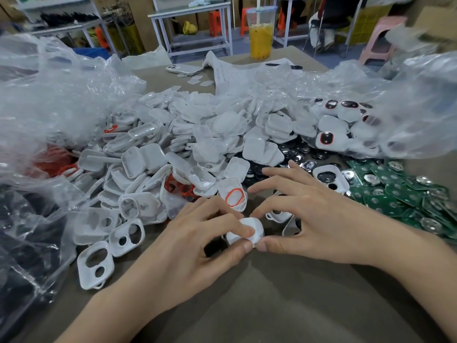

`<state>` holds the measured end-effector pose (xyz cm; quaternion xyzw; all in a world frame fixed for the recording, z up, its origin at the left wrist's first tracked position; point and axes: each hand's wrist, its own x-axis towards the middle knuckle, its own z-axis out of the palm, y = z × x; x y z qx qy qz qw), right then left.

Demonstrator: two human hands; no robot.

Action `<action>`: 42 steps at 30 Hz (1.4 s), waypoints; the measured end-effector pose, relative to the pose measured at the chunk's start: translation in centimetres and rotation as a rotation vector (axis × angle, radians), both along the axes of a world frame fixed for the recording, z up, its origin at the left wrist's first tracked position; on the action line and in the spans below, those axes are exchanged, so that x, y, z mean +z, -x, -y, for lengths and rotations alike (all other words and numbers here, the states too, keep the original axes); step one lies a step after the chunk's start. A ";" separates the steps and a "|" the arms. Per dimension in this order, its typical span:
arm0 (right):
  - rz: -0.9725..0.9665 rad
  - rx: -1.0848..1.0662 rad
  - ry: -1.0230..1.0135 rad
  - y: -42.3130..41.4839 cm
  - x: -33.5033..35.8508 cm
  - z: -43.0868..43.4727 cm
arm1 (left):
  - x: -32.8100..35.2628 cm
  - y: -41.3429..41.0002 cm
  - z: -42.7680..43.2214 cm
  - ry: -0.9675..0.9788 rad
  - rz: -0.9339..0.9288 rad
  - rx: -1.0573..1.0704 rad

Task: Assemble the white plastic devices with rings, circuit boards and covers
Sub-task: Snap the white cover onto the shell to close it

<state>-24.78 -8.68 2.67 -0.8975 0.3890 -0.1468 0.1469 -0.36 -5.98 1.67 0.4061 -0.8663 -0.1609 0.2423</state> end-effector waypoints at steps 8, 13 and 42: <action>0.020 0.009 0.003 0.0 -0.2 0.2 | 0.3 0.2 0.0 0.092 0.075 -0.004; 0.016 0.012 0.005 0.0 -0.1 0.2 | 0.5 0.4 0.0 0.137 0.107 -0.017; 0.034 -0.014 -0.111 -1.0 0.0 0.7 | 1.3 1.8 -0.1 -0.345 -0.068 0.108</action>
